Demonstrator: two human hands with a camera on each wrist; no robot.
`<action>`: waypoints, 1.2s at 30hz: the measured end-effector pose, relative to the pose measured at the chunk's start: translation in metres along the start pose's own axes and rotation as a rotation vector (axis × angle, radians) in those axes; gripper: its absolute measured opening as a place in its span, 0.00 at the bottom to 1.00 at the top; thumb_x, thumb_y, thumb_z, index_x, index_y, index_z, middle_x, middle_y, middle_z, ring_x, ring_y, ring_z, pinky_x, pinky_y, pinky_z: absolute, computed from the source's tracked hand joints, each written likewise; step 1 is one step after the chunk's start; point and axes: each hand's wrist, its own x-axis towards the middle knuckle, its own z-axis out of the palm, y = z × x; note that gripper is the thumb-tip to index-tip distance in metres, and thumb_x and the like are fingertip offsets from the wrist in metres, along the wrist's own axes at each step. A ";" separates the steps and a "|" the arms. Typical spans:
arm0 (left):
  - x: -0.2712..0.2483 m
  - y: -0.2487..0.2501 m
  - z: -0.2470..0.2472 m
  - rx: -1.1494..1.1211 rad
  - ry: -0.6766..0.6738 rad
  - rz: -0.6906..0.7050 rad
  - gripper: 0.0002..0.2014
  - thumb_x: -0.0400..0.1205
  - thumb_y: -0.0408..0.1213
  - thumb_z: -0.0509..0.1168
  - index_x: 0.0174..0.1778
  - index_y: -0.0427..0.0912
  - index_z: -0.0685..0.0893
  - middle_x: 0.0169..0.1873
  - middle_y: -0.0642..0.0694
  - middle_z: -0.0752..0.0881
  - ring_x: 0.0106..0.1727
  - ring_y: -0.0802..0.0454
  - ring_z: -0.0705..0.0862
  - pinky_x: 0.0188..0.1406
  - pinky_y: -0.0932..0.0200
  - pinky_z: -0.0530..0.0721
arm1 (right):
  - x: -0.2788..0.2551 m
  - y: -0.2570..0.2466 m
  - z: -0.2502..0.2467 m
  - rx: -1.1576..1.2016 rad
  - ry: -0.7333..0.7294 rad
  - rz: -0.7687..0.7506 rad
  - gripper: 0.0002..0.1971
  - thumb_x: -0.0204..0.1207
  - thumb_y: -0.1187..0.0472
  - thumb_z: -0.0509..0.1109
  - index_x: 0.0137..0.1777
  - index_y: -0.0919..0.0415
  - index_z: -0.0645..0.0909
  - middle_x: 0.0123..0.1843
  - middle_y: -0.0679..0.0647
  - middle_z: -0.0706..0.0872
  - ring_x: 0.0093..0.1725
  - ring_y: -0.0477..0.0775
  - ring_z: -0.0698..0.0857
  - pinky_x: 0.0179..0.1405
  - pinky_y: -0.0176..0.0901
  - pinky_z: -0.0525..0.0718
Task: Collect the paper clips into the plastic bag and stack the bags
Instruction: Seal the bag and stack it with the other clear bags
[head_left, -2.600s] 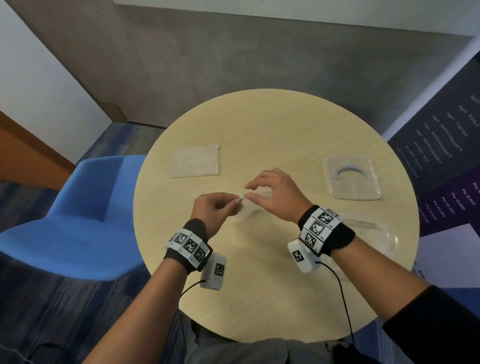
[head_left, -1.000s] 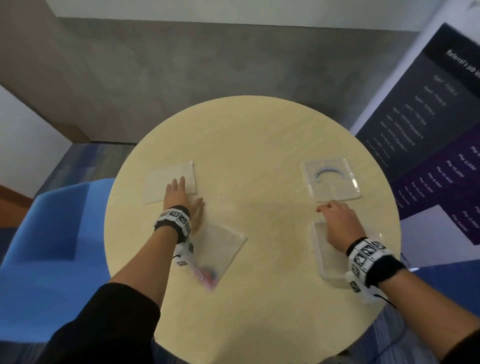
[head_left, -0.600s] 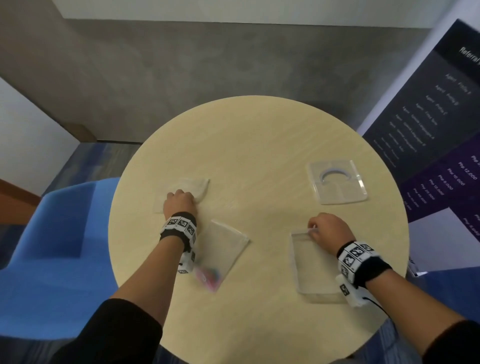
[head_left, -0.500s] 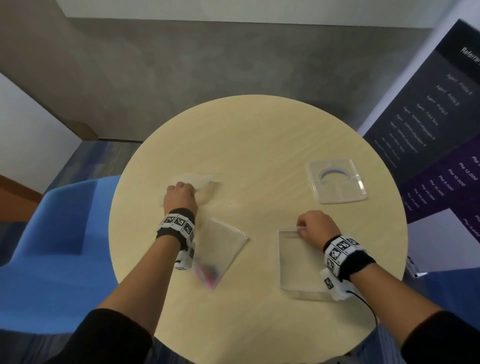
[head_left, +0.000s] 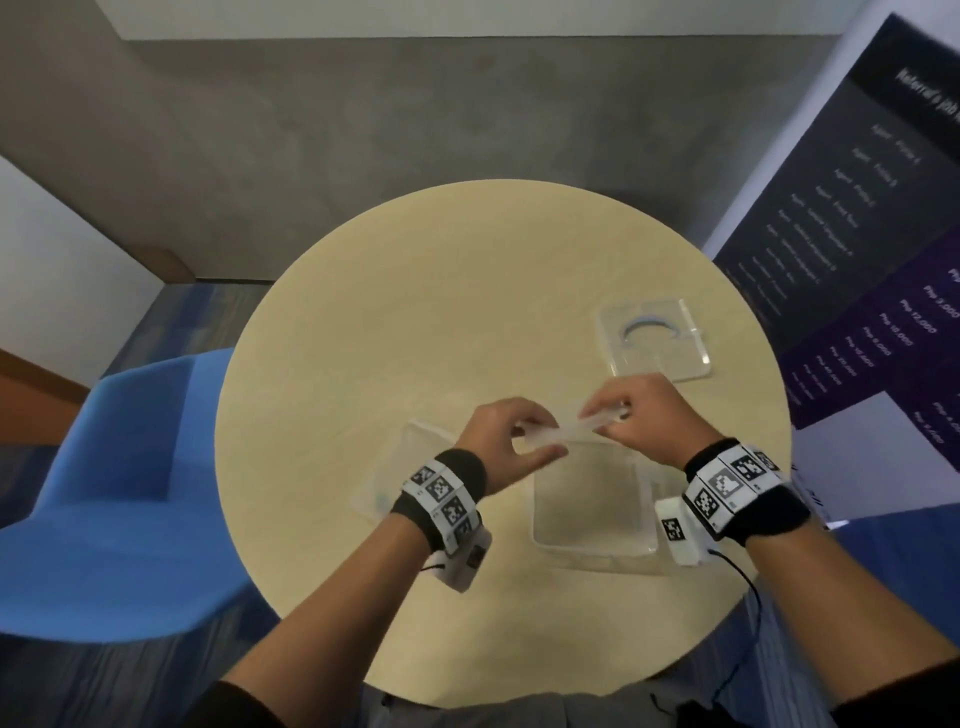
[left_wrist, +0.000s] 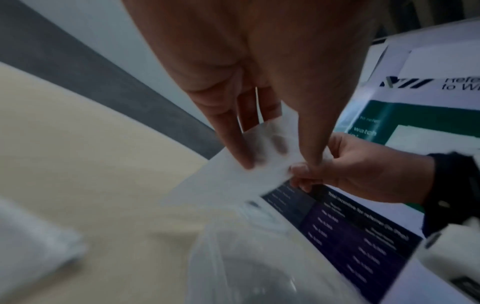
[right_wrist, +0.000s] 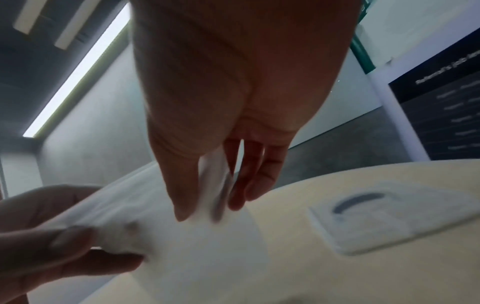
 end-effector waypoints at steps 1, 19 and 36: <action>-0.004 -0.002 0.009 -0.007 -0.055 -0.008 0.14 0.74 0.49 0.75 0.51 0.45 0.88 0.47 0.51 0.89 0.48 0.58 0.86 0.50 0.70 0.84 | -0.010 0.011 0.004 0.021 -0.043 0.064 0.08 0.65 0.63 0.82 0.42 0.50 0.92 0.41 0.44 0.92 0.43 0.42 0.89 0.43 0.43 0.87; 0.014 -0.001 0.063 0.285 -0.247 -0.374 0.13 0.80 0.38 0.67 0.61 0.46 0.83 0.50 0.40 0.89 0.50 0.40 0.88 0.53 0.51 0.87 | -0.016 0.041 -0.008 -0.088 -0.015 0.360 0.14 0.73 0.45 0.75 0.48 0.54 0.91 0.43 0.50 0.93 0.41 0.47 0.88 0.47 0.43 0.87; 0.091 0.027 0.047 0.122 -0.059 -0.379 0.20 0.81 0.42 0.65 0.70 0.47 0.78 0.63 0.42 0.83 0.61 0.43 0.84 0.61 0.51 0.83 | -0.012 0.126 0.001 -0.263 0.403 0.596 0.20 0.70 0.62 0.76 0.63 0.57 0.82 0.71 0.64 0.72 0.67 0.69 0.74 0.65 0.60 0.77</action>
